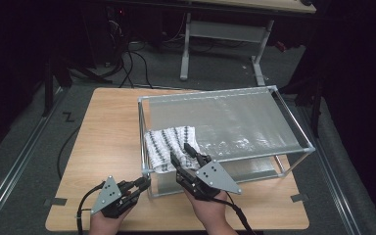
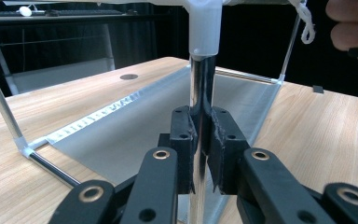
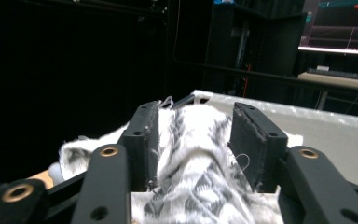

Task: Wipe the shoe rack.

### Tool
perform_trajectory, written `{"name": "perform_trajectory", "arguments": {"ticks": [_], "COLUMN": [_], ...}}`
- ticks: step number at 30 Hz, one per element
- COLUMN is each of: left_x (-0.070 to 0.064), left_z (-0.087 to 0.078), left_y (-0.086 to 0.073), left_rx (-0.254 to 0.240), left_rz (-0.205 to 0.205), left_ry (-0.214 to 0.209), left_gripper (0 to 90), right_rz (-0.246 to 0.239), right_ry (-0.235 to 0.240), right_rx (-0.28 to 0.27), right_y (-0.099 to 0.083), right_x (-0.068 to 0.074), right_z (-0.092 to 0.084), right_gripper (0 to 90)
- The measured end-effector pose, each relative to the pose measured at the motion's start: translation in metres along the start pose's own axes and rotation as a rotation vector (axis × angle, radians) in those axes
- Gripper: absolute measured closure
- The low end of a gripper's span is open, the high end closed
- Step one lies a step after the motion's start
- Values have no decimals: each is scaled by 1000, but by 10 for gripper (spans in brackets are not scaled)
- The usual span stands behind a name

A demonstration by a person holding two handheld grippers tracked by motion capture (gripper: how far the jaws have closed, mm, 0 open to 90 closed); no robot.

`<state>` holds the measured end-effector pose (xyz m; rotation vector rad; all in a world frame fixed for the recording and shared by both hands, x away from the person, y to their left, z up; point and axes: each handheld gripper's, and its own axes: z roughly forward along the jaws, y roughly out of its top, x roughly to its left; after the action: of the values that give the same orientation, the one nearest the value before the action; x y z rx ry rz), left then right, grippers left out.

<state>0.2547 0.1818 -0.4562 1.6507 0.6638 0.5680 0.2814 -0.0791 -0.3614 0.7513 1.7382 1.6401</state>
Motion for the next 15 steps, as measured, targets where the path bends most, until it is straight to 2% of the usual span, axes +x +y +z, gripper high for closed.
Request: {"name": "perform_trajectory", "arguments": {"ticks": [4,7,12,15], "left_x": [0,0,0,0], "left_z": [0,0,0,0], "left_y": [0,0,0,0], "left_rx": [1,1,-1,0], "left_rz": [0,0,-4,-1], "left_ry": [-1,-1,-1,-1], "left_gripper": [807,807,807,807], "right_rz": [-25,-24,-4,6], "right_ry": [-23,-13,-2,-9], "right_rx": [-28,-25,11,46], "right_y": [3,2,-3,-9], "right_x": [2,4,7,8], "right_z": [-1,-1,1,5], "right_gripper": [688,765,782,744]}}
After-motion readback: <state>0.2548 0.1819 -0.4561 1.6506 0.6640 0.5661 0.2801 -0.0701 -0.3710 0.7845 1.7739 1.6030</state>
